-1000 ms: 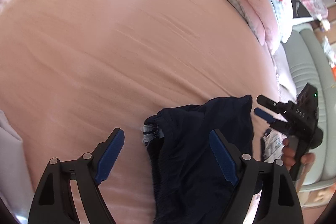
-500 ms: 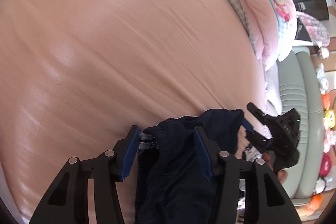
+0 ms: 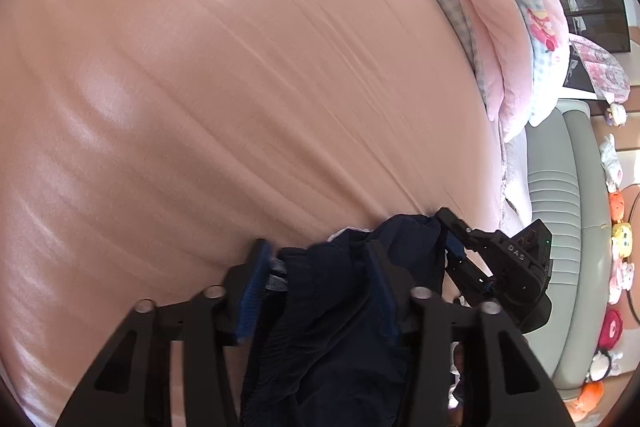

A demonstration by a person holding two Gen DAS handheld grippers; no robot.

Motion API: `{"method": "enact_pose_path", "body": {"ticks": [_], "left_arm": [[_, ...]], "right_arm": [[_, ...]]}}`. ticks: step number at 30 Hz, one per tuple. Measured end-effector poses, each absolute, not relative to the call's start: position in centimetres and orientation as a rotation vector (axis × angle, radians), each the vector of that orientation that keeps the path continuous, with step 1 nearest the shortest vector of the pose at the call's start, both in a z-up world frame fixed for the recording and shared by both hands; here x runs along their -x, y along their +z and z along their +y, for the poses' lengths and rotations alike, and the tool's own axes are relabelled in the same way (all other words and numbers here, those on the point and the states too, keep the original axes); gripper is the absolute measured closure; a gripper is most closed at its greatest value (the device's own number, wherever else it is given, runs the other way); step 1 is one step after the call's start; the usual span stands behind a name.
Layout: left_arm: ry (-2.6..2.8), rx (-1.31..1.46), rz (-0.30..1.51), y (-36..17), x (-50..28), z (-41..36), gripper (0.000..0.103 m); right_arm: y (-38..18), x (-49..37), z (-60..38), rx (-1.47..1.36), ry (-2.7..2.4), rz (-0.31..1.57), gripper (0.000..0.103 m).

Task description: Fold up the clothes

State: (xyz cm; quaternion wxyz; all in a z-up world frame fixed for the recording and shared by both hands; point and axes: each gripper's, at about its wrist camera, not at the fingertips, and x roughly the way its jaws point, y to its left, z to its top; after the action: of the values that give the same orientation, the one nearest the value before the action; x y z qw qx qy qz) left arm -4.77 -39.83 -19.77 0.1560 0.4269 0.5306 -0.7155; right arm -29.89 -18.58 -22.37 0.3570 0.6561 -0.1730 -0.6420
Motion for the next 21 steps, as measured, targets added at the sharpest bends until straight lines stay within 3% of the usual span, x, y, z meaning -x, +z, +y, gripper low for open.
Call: {"method": "enact_pose_path", "body": {"ticks": [1, 2, 7, 13, 21], "left_arm": [[-2.038, -1.223, 1.500, -19.8, 4.7, -39.8, 0.078], [-2.032, -1.211, 1.499, -20.0, 4.6, -39.7, 0.080], [-2.068, -1.136, 1.505, -20.1, 5.0, -39.3, 0.086], [-2.121, -1.102, 1.453, -18.5, 5.6, -39.5, 0.086], [-2.172, -1.063, 1.322, -16.7, 5.8, -39.9, 0.086]], "right_arm": [[-22.5, 29.9, -18.4, -1.705, -1.670, -0.447, 0.094], [-22.6, 29.9, -18.2, -1.705, -1.674, -0.456, 0.097], [-21.9, 29.7, -17.1, -1.630, -1.729, -0.489, 0.098], [-20.0, 29.7, -17.2, -1.534, -1.739, -0.467, 0.097], [-18.4, 30.3, -15.6, -1.452, -1.754, -0.568, 0.098]]}}
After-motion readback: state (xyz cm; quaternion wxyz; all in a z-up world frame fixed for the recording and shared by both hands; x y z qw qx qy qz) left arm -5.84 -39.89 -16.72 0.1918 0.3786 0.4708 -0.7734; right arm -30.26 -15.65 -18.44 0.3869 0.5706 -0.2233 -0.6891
